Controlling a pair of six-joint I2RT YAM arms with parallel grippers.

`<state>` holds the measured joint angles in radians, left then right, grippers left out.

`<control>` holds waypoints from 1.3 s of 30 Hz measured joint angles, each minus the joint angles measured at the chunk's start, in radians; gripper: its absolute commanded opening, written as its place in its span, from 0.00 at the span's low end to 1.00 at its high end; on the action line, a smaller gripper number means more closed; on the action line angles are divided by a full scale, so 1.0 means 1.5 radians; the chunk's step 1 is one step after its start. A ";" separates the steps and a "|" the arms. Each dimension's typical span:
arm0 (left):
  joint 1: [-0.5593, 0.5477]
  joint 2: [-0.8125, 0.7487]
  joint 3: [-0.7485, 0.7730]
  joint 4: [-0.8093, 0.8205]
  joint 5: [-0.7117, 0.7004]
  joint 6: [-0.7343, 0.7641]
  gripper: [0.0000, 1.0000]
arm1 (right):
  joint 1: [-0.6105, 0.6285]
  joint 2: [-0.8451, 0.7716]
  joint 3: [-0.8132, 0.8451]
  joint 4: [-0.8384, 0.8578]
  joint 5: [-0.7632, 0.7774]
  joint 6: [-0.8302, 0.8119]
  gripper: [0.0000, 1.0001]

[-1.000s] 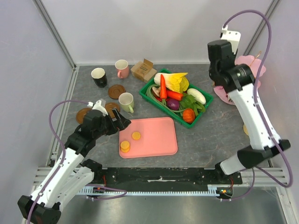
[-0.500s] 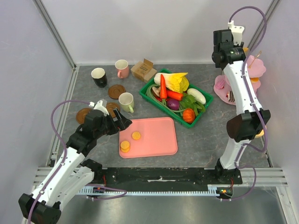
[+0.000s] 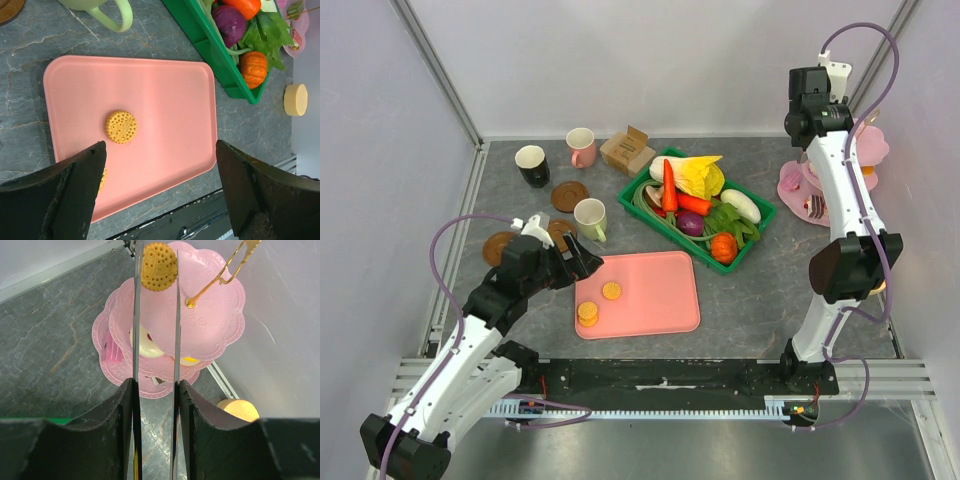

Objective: Serve the afternoon tea

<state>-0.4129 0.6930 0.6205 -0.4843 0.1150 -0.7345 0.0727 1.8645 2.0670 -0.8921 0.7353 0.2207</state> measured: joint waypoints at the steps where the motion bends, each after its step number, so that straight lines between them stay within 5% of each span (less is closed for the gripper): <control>1: 0.000 0.000 -0.001 0.001 0.000 0.000 0.96 | 0.000 0.000 -0.003 0.001 -0.002 0.001 0.44; 14: 0.000 -0.005 -0.001 0.003 0.001 0.000 0.96 | -0.003 -0.014 -0.024 -0.016 -0.001 0.040 0.57; 33: 0.000 -0.005 -0.003 0.005 0.000 0.000 0.96 | 0.004 -0.110 -0.056 -0.007 -0.099 0.038 0.57; 39: 0.000 -0.005 -0.003 0.000 0.000 0.000 0.96 | 0.147 -0.196 -0.101 0.028 -0.121 0.010 0.57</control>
<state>-0.4129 0.6857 0.6159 -0.4839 0.1150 -0.7349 0.2935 1.5703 1.9148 -0.8501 0.5533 0.2359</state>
